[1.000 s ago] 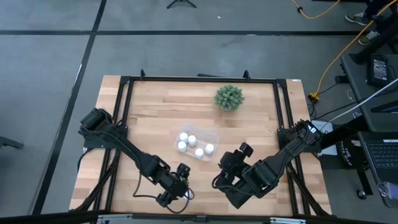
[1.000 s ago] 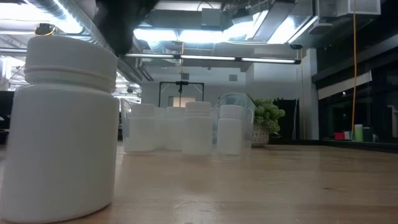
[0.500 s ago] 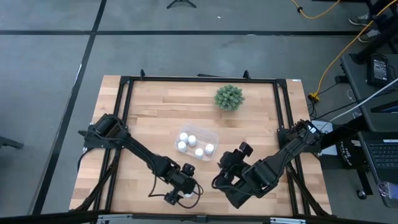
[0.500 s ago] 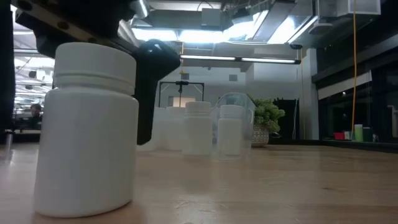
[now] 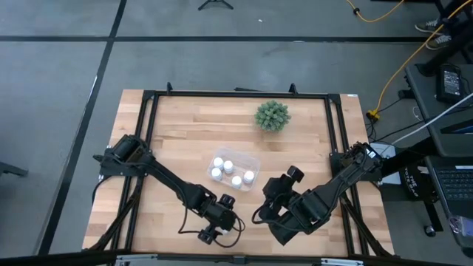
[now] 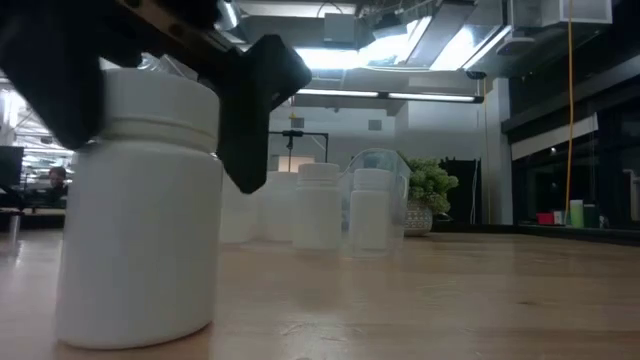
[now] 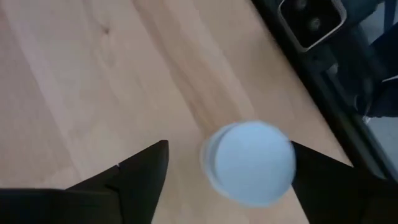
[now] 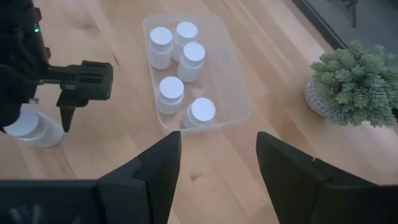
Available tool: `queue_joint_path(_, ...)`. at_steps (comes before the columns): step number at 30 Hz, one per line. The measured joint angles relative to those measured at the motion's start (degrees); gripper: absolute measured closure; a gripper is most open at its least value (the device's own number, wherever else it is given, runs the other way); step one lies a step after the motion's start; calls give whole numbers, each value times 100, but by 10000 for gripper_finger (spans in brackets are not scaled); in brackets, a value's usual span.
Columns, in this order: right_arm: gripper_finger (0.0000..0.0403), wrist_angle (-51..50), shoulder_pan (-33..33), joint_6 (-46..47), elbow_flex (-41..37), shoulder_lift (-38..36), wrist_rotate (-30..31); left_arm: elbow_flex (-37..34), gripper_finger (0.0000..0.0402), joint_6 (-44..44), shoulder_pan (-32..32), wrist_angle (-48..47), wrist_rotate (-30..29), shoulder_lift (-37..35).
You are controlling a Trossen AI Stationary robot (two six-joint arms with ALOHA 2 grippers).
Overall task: Pick and place pill bottles into a basket
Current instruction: Put the white pill bottle into the transparent bin
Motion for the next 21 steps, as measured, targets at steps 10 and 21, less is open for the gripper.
queue_joint_path(10, 192, -132, -2, -2, 0, 0, 14, 0, 166, 95, 163, -47, 188, 1)
queue_joint_path(21, 192, -168, -7, -4, 0, 0, 164, 7, 247, 352, 191, -27, 65, -17)
